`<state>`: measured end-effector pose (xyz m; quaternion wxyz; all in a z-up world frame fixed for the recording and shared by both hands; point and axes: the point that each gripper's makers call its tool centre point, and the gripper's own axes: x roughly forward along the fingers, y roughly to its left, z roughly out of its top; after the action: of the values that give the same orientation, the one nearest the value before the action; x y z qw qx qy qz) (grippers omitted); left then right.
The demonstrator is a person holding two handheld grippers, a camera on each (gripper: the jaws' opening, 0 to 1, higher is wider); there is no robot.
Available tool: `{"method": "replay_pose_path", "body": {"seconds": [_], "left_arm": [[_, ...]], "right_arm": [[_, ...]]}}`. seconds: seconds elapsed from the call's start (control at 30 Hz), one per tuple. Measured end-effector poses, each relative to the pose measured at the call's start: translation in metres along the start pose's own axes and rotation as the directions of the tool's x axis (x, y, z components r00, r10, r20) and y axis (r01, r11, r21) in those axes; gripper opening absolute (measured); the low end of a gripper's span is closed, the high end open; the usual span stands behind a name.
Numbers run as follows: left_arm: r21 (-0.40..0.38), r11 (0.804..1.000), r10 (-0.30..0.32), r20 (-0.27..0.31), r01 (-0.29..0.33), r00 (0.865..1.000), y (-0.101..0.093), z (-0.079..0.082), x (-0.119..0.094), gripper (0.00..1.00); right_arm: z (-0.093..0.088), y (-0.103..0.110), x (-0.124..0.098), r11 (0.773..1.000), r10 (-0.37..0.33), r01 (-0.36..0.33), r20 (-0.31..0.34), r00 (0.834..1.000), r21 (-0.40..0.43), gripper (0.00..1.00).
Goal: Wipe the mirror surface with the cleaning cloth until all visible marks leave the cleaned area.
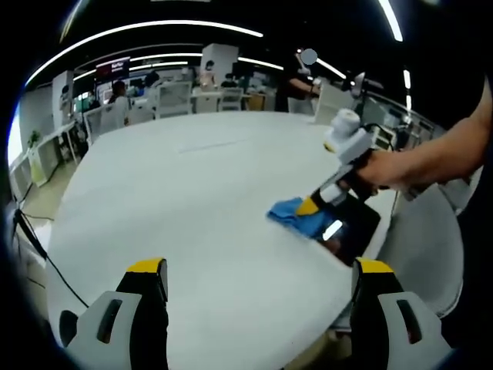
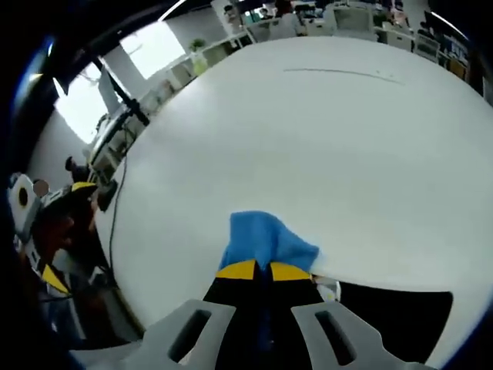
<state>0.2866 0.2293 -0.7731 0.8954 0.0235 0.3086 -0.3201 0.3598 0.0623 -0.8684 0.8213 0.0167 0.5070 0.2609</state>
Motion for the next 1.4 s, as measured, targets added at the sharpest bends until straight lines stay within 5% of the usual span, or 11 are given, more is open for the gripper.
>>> {"method": "replay_pose_path", "body": {"seconds": [0.67, 1.4], "left_arm": [[-0.004, 1.0, 0.003, 0.011, -0.003, 1.0, -0.007, 0.002, 0.001, 1.0], [-0.007, 1.0, 0.009, 0.021, -0.009, 1.0, -0.011, 0.004, 0.002, 1.0]], "right_arm": [[-0.008, -0.034, -0.017, 0.999, -0.033, 0.033, -0.006, 0.999, 0.009, 0.0], [-0.012, -0.044, -0.023, 0.995, -0.098, 0.098, -0.011, 0.995, -0.01, 0.0]]}}
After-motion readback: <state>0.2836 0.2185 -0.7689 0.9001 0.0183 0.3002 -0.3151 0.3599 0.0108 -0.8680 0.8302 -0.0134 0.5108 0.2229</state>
